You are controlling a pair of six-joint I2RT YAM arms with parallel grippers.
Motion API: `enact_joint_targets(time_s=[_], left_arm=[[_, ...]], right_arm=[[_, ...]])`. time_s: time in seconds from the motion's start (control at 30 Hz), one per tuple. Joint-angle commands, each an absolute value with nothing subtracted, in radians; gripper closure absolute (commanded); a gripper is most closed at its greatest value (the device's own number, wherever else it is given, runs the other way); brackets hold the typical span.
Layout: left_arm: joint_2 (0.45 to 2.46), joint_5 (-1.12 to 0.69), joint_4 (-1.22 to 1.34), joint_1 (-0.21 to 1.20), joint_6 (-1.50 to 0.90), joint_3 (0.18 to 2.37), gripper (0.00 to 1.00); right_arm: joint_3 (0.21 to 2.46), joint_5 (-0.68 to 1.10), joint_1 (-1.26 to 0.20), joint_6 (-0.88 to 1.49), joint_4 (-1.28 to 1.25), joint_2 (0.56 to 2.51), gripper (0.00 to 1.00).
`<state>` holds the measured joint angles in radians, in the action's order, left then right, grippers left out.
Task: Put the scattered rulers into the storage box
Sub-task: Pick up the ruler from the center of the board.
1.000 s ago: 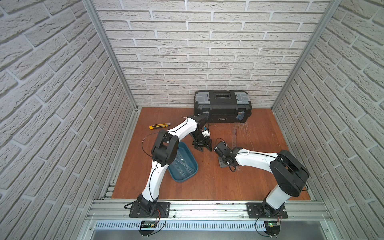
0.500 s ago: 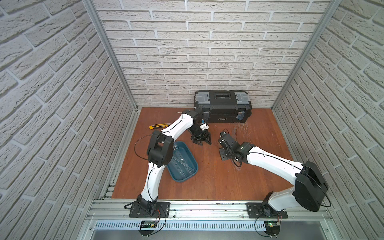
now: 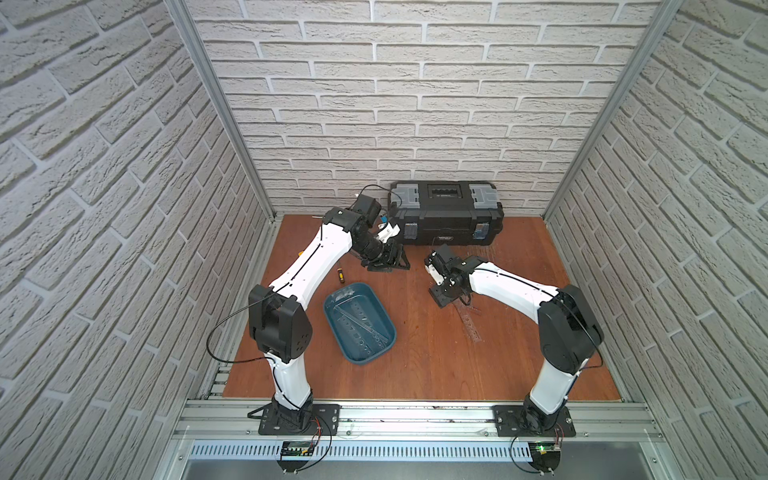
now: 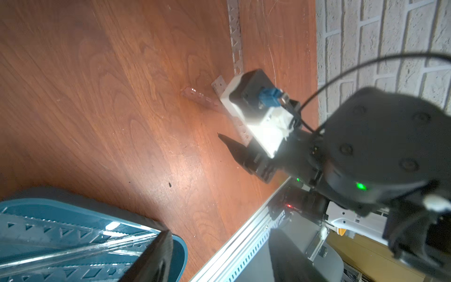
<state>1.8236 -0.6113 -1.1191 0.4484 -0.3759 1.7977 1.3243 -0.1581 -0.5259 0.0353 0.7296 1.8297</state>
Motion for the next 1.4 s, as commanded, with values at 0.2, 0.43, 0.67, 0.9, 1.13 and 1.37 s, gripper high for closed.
enact_joint_targets(time_s=[0.2,0.43,0.67,0.9,1.13,1.37], left_arm=[[1.769,-0.642,-1.072,0.417,-0.359,1.701,0.32],[1.791,-0.653,-1.069,0.417,-0.370,1.731,0.32],[1.789,-0.655,-1.082,0.416,-0.371,1.747,0.32],[1.765,-0.650,-1.083,0.418,-0.381,1.739,0.33],[1.658,-0.578,-1.067,0.382,-0.416,1.698,0.33],[1.445,-0.502,-1.001,0.253,-0.477,1.517,0.32]], right_arm=[[1.391,-0.132,-0.493,-0.024,0.727,1.917,0.36],[1.379,-0.098,-0.471,-0.024,0.720,1.954,0.51],[1.364,-0.082,-0.471,-0.028,0.710,1.945,0.83],[1.397,-0.124,-0.474,0.004,0.741,1.892,0.98],[1.544,0.032,-0.554,0.170,0.879,1.771,0.98],[1.599,0.314,-0.683,0.408,0.741,1.748,0.98]])
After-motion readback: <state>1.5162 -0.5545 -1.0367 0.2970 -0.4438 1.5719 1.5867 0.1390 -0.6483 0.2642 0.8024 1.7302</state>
